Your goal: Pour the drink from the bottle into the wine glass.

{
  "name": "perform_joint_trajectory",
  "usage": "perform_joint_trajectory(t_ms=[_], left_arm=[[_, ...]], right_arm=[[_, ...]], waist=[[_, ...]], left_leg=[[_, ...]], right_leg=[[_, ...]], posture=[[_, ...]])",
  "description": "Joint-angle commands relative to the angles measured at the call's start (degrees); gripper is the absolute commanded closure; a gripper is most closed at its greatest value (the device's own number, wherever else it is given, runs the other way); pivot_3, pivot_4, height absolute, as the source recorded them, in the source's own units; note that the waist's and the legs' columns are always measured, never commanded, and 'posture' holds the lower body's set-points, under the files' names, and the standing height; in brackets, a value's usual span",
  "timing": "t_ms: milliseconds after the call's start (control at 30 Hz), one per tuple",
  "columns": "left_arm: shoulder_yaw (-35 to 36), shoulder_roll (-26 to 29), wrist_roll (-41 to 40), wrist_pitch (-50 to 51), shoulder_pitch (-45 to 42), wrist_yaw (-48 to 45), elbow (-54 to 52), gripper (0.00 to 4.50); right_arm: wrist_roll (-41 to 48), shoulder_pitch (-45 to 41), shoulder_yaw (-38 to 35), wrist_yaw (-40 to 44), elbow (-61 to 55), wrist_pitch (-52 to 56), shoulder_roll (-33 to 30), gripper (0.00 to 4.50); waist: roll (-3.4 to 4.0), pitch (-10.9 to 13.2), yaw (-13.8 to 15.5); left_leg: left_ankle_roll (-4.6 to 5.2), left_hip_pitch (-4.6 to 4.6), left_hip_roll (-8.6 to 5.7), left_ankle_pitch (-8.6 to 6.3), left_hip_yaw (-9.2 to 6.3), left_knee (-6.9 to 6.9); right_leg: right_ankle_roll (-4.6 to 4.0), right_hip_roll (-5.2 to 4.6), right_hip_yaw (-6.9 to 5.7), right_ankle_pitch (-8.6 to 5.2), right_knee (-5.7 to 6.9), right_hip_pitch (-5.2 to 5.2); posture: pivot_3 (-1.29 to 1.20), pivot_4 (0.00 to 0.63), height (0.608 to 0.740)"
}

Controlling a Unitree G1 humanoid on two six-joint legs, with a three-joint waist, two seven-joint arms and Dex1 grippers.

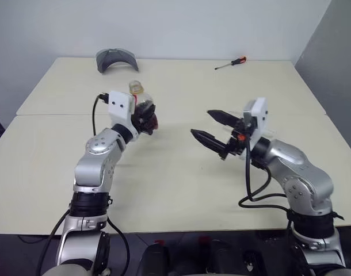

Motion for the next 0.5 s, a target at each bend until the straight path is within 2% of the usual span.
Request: perform_joint_trajectory(t_ms=[33, 300, 500], left_arm=[[5.0, 2.6, 2.0, -5.3, -3.6, 3.1, 3.9, 3.49], [9.6, 7.3, 4.7, -15.7, -6.6, 5.6, 20.0, 3.49], [11.4, 6.1, 3.0, -23.7, -9.1, 3.4, 31.2, 3.49]], right_arm=[[-0.1, -3.0, 1.9, 0.3, 0.8, -2.4, 1.8, 0.03], [-3.4, -6.4, 7.3, 1.9, 6.5, -7.2, 5.9, 0.03], [-9.0, -7.6, 10.7, 1.5, 11.9, -11.8, 7.3, 0.03]], waist=[[0.00, 0.0, 0.0], [0.00, 0.0, -0.1], [-0.01, 0.0, 0.1]], left_leg=[[0.00, -0.01, 0.01, 0.00, 0.00, -0.01], [-0.01, -0.01, 0.02, 0.01, 0.10, 0.00], [-0.03, -0.06, -0.03, 0.01, 0.12, 0.01]], right_leg=[[0.00, 0.00, -0.02, 0.00, -0.02, 0.00], [0.00, -0.09, -0.08, 0.00, -0.03, -0.01], [0.01, -0.14, -0.23, 0.00, -0.04, 0.01]], posture=[[0.00, 0.150, 0.740], [0.00, 0.150, 0.740], [0.00, 0.150, 0.740]])
